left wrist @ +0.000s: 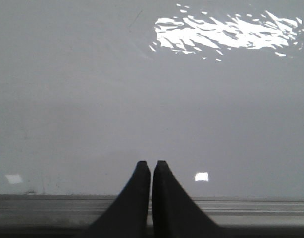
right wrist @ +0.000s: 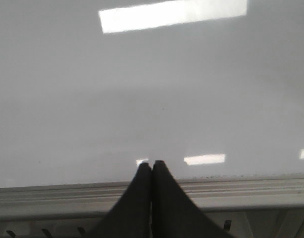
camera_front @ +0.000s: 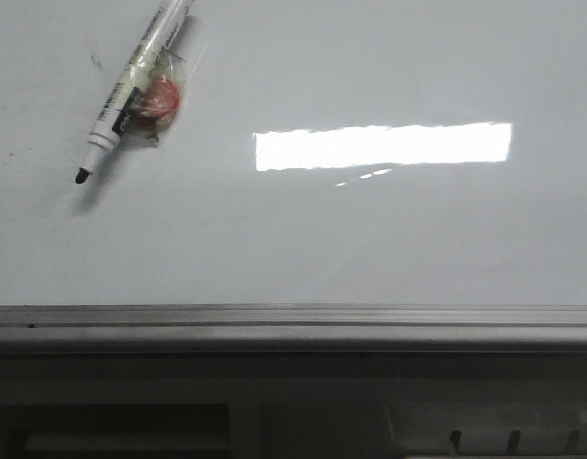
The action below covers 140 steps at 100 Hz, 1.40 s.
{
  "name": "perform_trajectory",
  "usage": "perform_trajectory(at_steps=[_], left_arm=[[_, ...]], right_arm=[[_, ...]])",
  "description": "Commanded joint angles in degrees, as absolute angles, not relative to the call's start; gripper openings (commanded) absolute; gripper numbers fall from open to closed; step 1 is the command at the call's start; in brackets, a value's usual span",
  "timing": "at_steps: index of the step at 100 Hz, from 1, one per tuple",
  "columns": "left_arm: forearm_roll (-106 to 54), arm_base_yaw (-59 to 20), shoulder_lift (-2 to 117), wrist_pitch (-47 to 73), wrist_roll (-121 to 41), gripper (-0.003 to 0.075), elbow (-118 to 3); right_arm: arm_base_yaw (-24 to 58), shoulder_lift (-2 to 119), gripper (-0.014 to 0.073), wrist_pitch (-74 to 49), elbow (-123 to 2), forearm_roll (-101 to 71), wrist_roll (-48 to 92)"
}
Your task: Write number 3 on whiteboard
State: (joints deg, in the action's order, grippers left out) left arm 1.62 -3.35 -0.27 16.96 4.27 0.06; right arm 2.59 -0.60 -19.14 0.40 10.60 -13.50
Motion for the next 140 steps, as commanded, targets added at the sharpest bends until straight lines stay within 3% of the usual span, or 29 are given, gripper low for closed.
perform_trajectory(at_steps=[1, 94, 106, 121, 130, 140], left_arm=[[1.59, -3.21, -1.56, 12.72, 4.83, -0.0021, 0.61], [1.77, -3.21, -1.56, 12.60, 4.83, -0.0021, 0.61], [5.31, -3.21, -1.56, 12.34, 4.04, -0.0021, 0.61], [3.70, -3.21, -1.56, 8.50, 4.04, -0.0021, 0.61], [-6.94, -3.21, -1.56, 1.02, 5.13, -0.0021, 0.61], [-22.35, -3.21, -1.56, -9.23, 5.23, -0.0021, 0.61]], right_arm=[[2.28, -1.45, -0.0062, -18.65, 2.18, 11.44, -13.46], [2.28, -1.45, -0.0062, -17.95, 2.18, 11.58, -13.46], [2.28, -1.45, -0.0062, -11.19, 2.18, 11.73, -13.46], [2.28, -1.45, -0.0061, 5.94, 2.18, 2.93, -13.46], [2.28, -1.45, -0.0061, 12.51, 2.18, -1.43, -13.46], [2.28, -1.45, -0.0061, 9.78, 0.74, -7.98, -13.46]])
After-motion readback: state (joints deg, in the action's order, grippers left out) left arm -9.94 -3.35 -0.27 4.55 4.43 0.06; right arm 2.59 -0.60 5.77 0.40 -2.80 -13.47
